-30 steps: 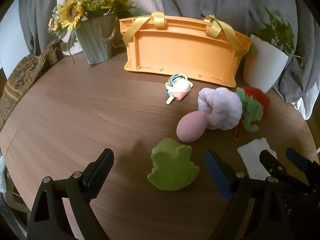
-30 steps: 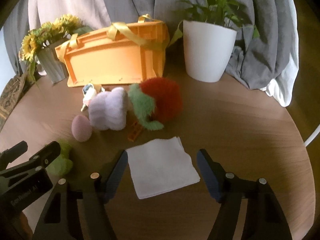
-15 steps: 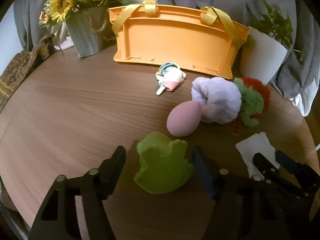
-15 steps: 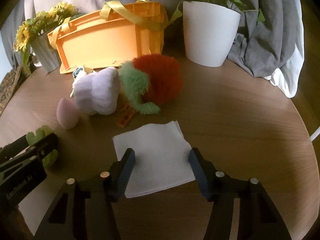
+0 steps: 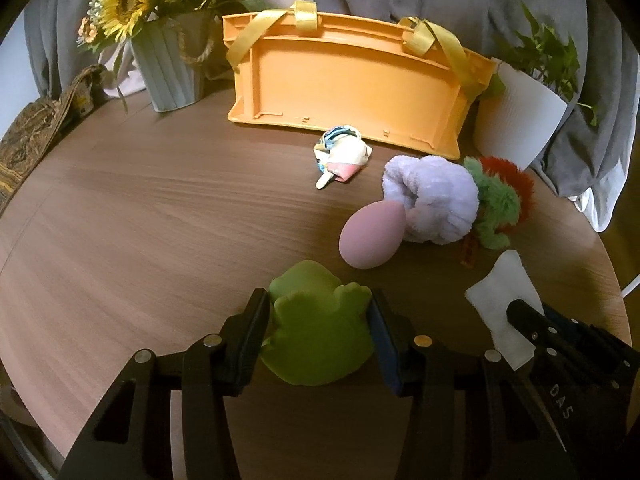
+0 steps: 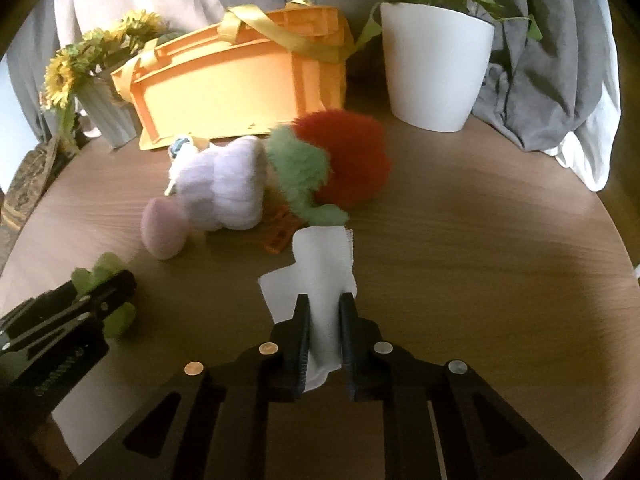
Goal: Organize soft objects
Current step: 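Lift the frog sponge and napkin with both tools and carry them over the crate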
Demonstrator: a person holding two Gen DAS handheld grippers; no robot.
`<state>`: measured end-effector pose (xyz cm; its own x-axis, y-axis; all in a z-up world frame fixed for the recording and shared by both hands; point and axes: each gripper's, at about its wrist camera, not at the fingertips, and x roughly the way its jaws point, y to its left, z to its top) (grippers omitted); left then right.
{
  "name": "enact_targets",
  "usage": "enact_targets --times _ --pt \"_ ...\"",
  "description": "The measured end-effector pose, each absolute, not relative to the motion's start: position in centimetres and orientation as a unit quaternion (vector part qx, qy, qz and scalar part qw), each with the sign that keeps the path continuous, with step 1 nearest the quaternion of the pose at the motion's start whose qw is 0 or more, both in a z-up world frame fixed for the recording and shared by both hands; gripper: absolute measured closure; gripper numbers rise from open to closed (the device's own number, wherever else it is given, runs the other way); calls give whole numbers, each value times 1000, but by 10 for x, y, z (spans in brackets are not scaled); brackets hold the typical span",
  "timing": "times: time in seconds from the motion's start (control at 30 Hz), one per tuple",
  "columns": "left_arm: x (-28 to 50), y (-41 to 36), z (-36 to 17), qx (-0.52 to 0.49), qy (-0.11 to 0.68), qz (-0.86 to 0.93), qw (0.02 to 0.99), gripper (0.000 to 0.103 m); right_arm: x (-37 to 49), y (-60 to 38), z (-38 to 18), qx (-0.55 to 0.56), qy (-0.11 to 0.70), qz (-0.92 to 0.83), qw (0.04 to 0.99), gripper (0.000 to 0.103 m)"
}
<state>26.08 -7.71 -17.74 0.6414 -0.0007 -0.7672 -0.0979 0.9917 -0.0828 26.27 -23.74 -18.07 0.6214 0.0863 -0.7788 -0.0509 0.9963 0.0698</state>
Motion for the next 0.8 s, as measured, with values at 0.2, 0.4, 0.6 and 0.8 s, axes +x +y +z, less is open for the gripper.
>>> enact_targets --times 0.2,0.4,0.6,0.8 --pt "257 -71 -166 -59 413 22 909 54 256 -228 -169 24 429 52 901 88" --pt "253 -62 -151 -56 399 17 915 54 252 -220 -152 27 416 60 907 88" --pt "252 -50 -133 -51 382 11 923 54 252 -210 -134 28 402 61 913 88" --pt "251 -39 -113 -46 367 -4 929 54 252 -200 -114 28 386 57 920 88"
